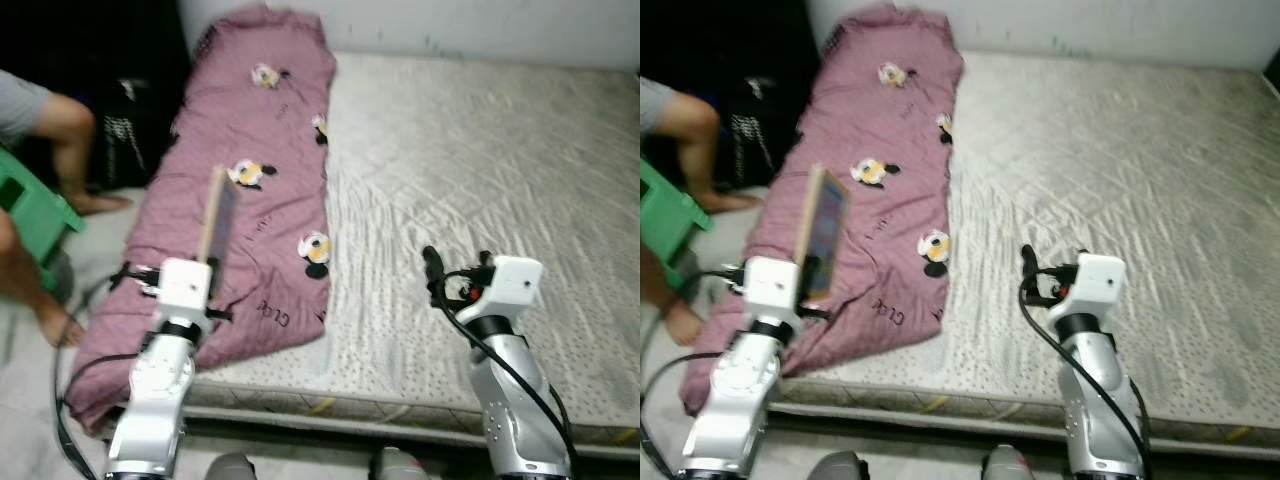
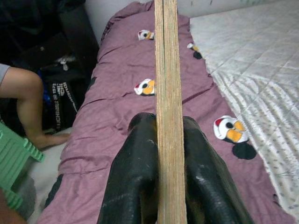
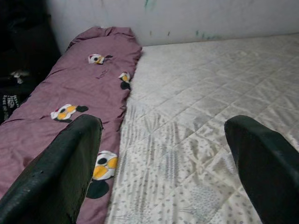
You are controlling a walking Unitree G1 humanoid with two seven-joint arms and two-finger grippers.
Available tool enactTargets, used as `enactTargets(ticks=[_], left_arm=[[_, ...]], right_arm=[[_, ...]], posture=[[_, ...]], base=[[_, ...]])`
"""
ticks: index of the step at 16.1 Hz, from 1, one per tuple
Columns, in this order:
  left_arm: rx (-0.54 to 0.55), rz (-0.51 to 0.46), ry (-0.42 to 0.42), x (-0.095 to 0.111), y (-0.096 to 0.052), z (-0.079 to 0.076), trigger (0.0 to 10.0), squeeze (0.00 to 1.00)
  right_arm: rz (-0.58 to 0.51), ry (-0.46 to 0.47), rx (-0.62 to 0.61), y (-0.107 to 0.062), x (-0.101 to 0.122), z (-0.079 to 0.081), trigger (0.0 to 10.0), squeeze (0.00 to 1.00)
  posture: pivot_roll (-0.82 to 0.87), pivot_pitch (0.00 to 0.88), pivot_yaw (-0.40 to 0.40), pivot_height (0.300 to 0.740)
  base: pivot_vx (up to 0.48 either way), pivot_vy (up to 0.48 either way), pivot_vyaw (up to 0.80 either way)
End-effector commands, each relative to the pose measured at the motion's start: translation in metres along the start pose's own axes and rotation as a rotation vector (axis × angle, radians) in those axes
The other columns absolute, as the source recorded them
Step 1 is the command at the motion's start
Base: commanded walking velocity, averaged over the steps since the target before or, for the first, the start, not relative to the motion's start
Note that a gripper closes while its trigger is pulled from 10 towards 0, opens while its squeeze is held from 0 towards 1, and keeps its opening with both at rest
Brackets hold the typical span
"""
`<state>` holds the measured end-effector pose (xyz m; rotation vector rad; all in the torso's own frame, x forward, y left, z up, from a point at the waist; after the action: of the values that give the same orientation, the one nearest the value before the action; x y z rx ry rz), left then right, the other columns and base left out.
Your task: Clean up the room
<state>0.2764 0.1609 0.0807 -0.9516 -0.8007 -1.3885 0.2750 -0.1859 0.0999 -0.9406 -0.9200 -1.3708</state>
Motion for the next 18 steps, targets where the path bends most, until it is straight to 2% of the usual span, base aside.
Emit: enactTargets(ticks=[1,7,10,18], left_arm=[[0.001,-0.06,0.01,0.01,0.007,0.0,10.0,0.0],[-0.022,-0.106,-0.008,0.013,0.016,-0.003,10.0,0.0],[-0.018,-0.115,-0.007,0.014,0.015,-0.002,10.0,0.0],[-0.013,-0.127,-0.022,0.015,0.011,-0.006,10.0,0.0]], right_arm=[[-0.004,-0.009,-0.028,-0.001,-0.002,-0.007,10.0,0.0],[-0.003,-0.004,-0.03,0.009,-0.012,-0.003,10.0,0.0],[-0.006,-0.014,-0.014,0.011,-0.01,-0.003,10.0,0.0],[-0.027,-0.053,0.046,0.017,-0.002,0.007,10.0,0.0]], posture=[[-0.04,0.0,0.039,0.74],[-0.03,0.0,0.031,0.74],[-0.03,0.0,0.024,0.74],[-0.05,0.0,0.008,0.74]], base=[[0.0,0.0,0.0],[0.0,0.0,-0.07],[0.0,-0.255,-0.55],[0.0,-0.311,-0.15]])
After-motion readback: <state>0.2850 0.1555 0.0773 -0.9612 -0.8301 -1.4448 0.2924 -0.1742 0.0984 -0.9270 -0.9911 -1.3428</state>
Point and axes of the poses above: a point about 5 cm out from each wrist's last joint towards the gripper, its own y axis pointing out of the wrist towards the gripper, its own x axis along the axis of the wrist's last joint, z = x × y, the point moved 2 cm from there along y, pointing out of the wrist towards the gripper, and after that the axes turned 14 degrees about y, right-handed, at the moved point
